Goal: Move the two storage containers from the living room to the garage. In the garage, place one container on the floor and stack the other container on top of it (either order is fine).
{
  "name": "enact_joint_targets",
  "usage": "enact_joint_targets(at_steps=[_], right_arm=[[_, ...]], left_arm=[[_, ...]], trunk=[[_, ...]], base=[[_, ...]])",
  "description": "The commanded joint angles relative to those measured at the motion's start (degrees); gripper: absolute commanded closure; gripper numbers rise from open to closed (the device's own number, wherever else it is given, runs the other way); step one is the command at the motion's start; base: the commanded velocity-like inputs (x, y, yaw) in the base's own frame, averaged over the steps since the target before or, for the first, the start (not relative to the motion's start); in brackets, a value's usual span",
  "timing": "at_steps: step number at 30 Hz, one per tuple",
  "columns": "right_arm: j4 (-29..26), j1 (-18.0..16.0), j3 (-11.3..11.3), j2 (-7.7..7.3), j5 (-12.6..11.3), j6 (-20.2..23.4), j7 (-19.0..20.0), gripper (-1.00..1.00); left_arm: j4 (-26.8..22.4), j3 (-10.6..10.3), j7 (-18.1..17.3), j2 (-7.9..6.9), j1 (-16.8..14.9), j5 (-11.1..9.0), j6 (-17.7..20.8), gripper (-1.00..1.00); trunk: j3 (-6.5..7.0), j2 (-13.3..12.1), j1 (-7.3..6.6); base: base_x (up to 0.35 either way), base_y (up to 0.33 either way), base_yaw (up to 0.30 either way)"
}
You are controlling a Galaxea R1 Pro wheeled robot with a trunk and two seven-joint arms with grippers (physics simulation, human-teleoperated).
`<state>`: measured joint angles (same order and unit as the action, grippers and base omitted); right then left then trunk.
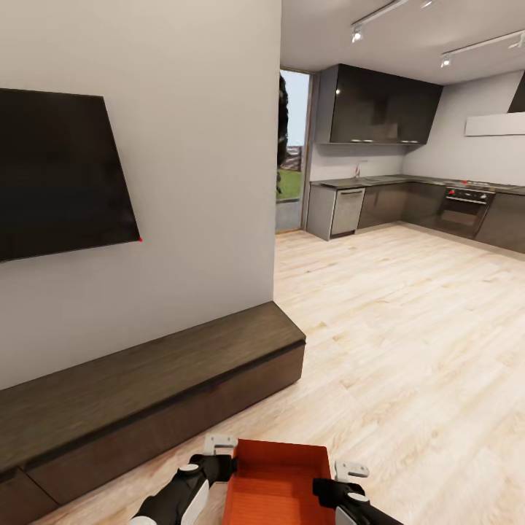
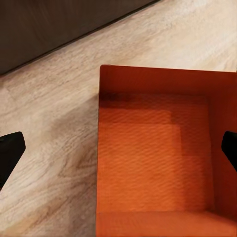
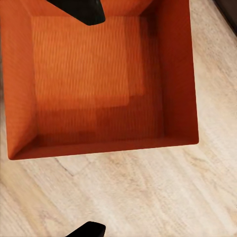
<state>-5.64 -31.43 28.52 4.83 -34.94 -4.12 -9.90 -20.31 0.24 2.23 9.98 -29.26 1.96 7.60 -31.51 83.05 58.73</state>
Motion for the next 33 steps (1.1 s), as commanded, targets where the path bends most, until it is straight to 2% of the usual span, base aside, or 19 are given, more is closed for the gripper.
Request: enact_joint_targets(at_steps=[1, 5, 33], right_arm=[[-0.1, 0.0, 0.5, -0.06, -0.6, -0.1, -0.2, -1.0], [-0.1, 0.0, 0.5, -0.15, -0.6, -0.2, -0.2, -1.0], [-0.2, 0.0, 0.4, -0.1, -0.5, -0.3, -0.2, -1.0]], left_arm=[[-0.4, 0.1, 0.2, 0.02, 0.0, 0.2, 0.4, -1.0], [-0.5, 0.2, 0.2, 0.02, 0.0, 0.1, 0.5, -1.0], [-0.6, -0.3, -0.3, 0.02, 0.0, 0.2, 0.4, -1.0]], trunk=[[-0.06, 0.0, 0.0], [-0.06, 0.0, 0.0], [-5.08, 11.3, 6.15]], base=[[0.0, 0.0, 0.0], [0.0, 0.0, 0.0], [0.0, 0.0, 0.0]])
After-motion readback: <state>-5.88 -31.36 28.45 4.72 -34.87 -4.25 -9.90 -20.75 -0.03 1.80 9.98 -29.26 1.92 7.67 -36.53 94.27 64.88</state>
